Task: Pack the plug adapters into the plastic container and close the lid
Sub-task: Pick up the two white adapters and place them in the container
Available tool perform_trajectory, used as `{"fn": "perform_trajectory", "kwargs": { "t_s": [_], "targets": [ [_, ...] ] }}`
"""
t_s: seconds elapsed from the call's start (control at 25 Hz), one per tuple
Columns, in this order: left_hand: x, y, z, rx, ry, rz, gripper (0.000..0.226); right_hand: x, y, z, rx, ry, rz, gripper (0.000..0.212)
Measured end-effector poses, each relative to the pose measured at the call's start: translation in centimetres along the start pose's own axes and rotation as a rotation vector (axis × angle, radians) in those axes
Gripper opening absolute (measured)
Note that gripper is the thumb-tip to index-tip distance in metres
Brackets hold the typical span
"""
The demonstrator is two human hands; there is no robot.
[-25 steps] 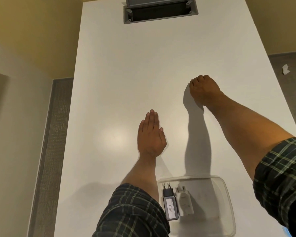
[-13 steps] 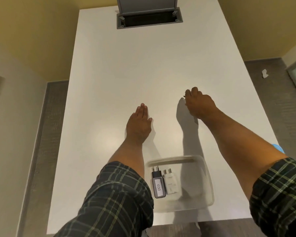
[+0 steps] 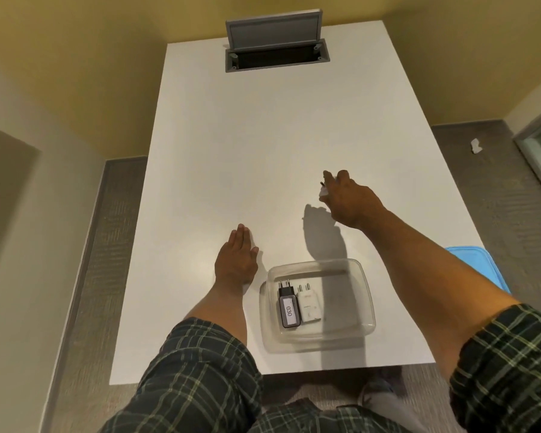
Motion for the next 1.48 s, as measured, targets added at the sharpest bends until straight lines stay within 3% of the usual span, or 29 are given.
{"fn": "perform_trajectory", "kwargs": {
  "t_s": [0.24, 0.44, 0.8, 1.04, 1.24, 1.48],
  "targets": [
    [2.8, 1.1, -5.6, -0.046, -0.003, -0.026, 0.063, 0.7, 3.1, -3.3, -0.069, 0.065, 0.059, 0.064],
    [4.6, 0.7, -9.5, -0.090, -0.028, -0.066, 0.063, 1.2, 6.1, -7.0, -0.283, 0.109, 0.157, 0.060],
    [6.5, -0.6, -11.3, -0.046, 0.116, -0.046, 0.066, 1.0, 7.6, -11.8, -0.336, 0.230, 0.245, 0.047],
    [6.6, -0.6, -10.8, -0.005, 0.235, -0.026, 0.071, 3.0, 7.5, -14.7, -0.277, 0.403, 0.285, 0.044],
    [6.8, -0.7, -11.1, 0.008, 0.278, 0.017, 0.074, 6.5, 6.7, -15.7, -0.171, 0.531, 0.178, 0.047],
    [7.3, -0.8, -11.6, 0.012, 0.284, 0.048, 0.074, 9.4, 5.1, -15.3, 0.035, 0.497, 0.111, 0.047]
  ]
}}
Point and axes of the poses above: each hand's wrist, its own z-axis towards the middle knuckle, its own x-axis out of the palm, y = z × x, the point moved 10 cm from there along z, towards the middle knuckle, and after that the axes turned 6 degrees about z, right-handed, at the moved point
